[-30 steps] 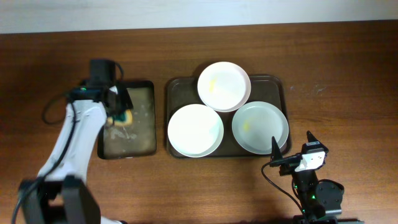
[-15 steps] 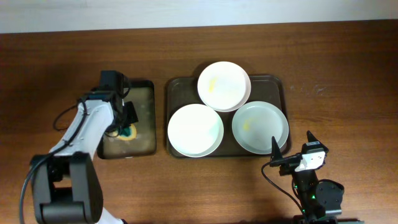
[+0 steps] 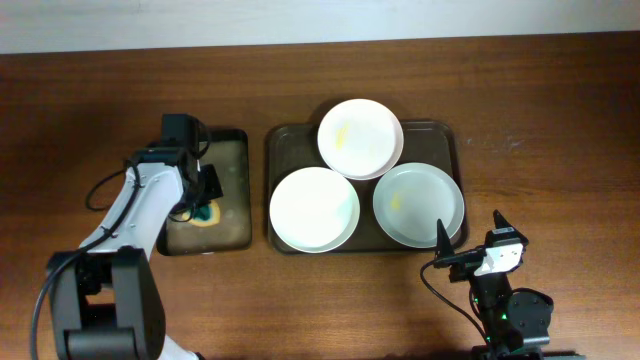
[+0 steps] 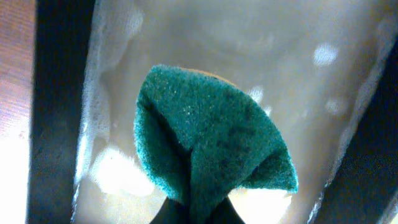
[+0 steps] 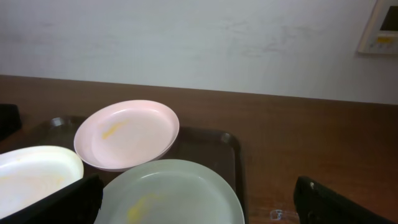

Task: Clean dirty plates on tray and stack at the side
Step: 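Lift the sponge with the left gripper and move it over the white plate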

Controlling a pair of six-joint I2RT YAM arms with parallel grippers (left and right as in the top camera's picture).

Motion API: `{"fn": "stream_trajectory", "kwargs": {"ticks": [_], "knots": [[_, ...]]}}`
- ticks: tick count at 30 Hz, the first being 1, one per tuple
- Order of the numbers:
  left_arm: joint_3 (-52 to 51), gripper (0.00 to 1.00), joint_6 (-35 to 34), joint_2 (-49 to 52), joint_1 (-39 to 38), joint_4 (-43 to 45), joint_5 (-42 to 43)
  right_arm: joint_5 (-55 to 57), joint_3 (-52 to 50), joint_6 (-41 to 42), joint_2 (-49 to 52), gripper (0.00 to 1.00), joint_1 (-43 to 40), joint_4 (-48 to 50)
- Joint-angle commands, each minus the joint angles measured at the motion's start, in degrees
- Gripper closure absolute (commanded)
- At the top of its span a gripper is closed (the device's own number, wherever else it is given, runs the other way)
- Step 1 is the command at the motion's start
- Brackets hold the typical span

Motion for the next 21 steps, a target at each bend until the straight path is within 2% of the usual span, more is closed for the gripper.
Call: {"fn": "stream_trajectory", "kwargs": {"ticks": [1, 4, 7, 14, 16, 21], "knots": [[13.3, 1.0, 1.1, -7.6, -0.2, -5.7, 1.3, 0.5, -0.4, 0.2, -0.3, 0.02, 0.3, -0.1], [21.9, 1.0, 1.1, -12.1, -1.0, -10.3, 10.2, 0.5, -0.4, 0.2, -0.3, 0.02, 0.3, -0.1], [24.3, 1.0, 1.0, -16.6, -3.8, -10.3, 19.7, 0.5, -0.4, 0.2, -0.3, 0.02, 0.3, -0.1], [19.6, 1.0, 0.6, -15.2, -13.7, -12.3, 19.5, 0.5, -0.4, 0.2, -0.3, 0.02, 0.3, -0.1], [16.0, 1.0, 0.4, -13.4, -16.8, -10.2, 18.3, 0.5, -0.4, 0.2, -0.3, 0.02, 0.3, -0.1], [6.1, 1.0, -6.0, -5.0, -24.0, -0.8, 15.4, 0.5, -0.4, 0.2, -0.3, 0.02, 0.3, -0.1]]}}
